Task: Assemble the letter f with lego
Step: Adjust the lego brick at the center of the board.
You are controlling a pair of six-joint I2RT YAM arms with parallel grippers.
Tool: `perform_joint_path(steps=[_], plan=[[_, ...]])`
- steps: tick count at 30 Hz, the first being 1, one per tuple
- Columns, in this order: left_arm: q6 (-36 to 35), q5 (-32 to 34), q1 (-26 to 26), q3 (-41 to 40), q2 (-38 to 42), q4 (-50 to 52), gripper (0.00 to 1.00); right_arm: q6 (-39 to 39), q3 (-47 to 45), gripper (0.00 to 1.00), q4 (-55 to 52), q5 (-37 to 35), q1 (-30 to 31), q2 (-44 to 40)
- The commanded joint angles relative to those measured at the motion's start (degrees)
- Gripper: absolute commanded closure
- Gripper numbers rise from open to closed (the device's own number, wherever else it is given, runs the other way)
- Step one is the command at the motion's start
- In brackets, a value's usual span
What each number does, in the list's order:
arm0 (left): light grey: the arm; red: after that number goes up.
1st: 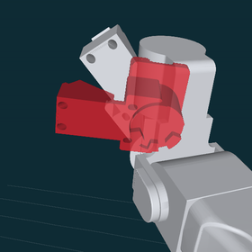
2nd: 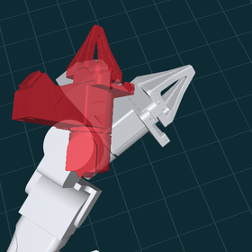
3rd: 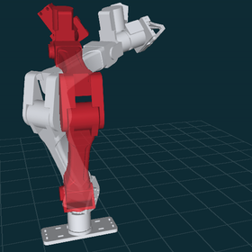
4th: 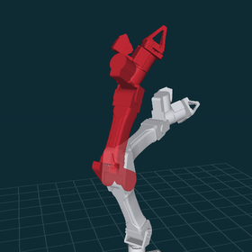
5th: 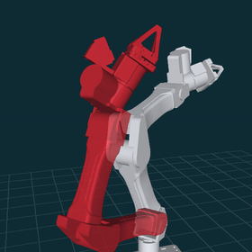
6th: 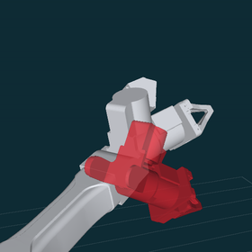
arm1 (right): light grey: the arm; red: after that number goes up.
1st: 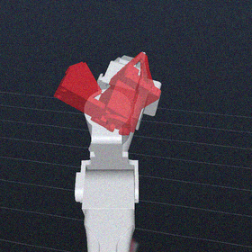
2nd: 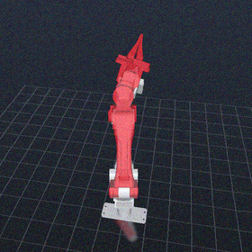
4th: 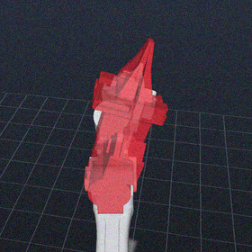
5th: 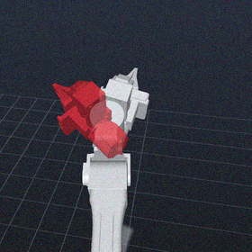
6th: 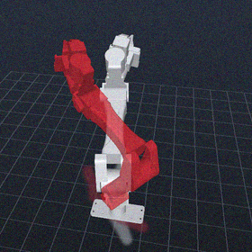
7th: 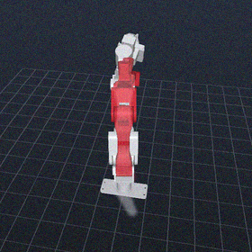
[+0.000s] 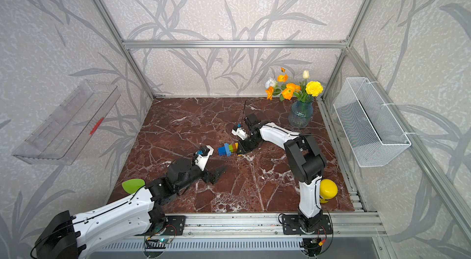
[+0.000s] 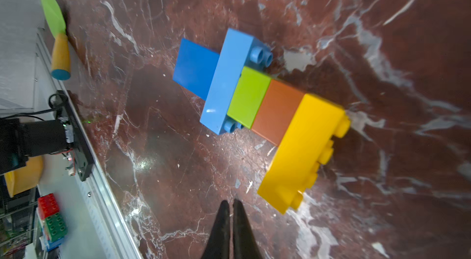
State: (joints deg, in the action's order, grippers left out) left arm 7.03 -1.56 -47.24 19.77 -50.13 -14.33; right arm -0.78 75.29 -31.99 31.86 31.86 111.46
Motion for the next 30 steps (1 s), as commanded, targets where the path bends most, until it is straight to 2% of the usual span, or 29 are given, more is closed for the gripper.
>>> perform_joint_path(steps=[1, 6, 12, 23, 30], plan=[[-0.83, 0.51, -0.16, 0.45, 1.29, 0.88, 0.01, -2.39, -3.16, 0.92, 6.54, -6.9, 1.68, -3.52], [-0.55, 0.6, -0.15, 0.53, 1.27, 0.69, 0.01, -3.42, -7.94, 0.93, 12.39, -12.38, 4.39, -5.2], [-0.61, 0.09, -0.17, 1.19, 0.35, 1.12, 0.01, -3.97, -9.33, 0.93, 13.95, -14.14, 4.65, -3.85], [-0.59, -0.02, -0.13, 1.32, 0.3, 1.41, 0.01, -3.72, -9.39, 0.93, 16.25, -18.84, 4.6, -2.55], [-0.8, -0.36, -0.13, 2.1, -0.13, 2.0, 0.01, -3.29, -5.87, 0.93, 16.1, -20.44, 4.19, 0.32]])
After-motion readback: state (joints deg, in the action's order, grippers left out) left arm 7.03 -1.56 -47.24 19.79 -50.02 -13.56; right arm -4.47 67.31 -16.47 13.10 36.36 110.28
